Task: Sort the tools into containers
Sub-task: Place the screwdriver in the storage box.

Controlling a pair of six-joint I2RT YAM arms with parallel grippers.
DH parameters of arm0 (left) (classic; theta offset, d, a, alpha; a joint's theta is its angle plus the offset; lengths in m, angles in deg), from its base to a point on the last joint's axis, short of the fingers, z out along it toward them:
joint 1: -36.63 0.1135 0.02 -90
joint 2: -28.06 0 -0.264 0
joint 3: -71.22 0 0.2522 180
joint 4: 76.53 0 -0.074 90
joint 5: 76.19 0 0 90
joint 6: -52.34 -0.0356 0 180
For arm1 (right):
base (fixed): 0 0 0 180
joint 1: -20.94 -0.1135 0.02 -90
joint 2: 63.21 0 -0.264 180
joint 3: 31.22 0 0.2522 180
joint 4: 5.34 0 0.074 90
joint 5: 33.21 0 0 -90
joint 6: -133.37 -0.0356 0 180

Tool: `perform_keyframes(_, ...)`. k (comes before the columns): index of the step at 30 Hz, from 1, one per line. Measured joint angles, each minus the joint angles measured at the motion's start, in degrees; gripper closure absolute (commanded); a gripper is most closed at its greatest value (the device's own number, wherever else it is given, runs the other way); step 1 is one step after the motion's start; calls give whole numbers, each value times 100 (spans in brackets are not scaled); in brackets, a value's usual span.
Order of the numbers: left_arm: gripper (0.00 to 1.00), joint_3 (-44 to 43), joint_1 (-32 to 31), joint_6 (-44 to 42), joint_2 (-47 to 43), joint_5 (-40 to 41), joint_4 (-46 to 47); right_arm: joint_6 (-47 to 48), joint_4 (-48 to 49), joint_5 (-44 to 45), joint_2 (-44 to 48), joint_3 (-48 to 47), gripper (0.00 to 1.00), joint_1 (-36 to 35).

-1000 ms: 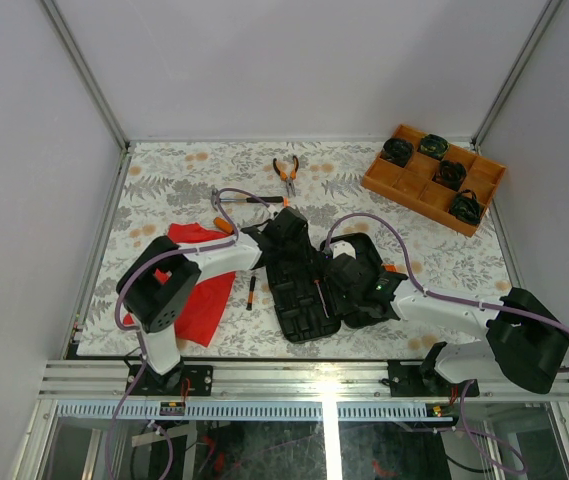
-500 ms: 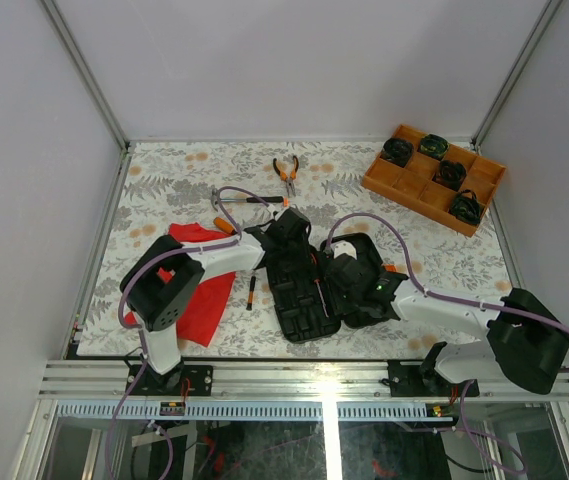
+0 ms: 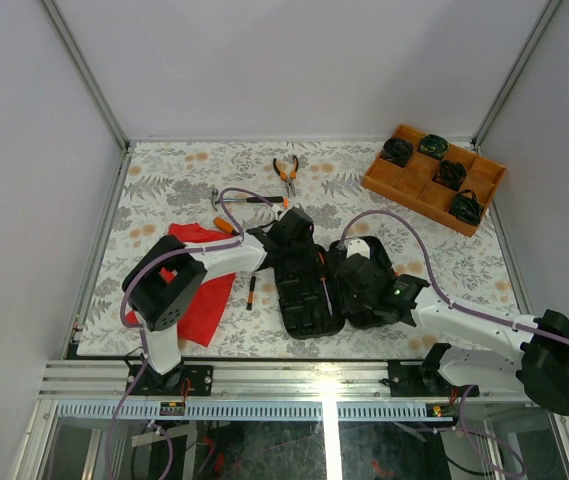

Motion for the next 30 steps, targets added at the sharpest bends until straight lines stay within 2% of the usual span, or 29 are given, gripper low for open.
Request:
perform_keyframes(16, 75, -4, 15, 20, 122, 22, 72, -284, -144, -264, -160, -4, 69, -4)
perform_keyframes(20, 75, -4, 15, 20, 122, 22, 72, -385, -66, -304, -111, -7, 54, -4)
perform_keyframes(22, 75, -4, 15, 20, 122, 22, 72, -435, -127, -273, -190, -9, 51, -4)
perform_keyframes(27, 75, -4, 15, 20, 122, 22, 72, -470, -111, -192, -551, -66, 51, -4)
perform_keyframes(30, 75, -4, 15, 20, 122, 22, 72, -452, 22, -188, -643, -68, 58, -4)
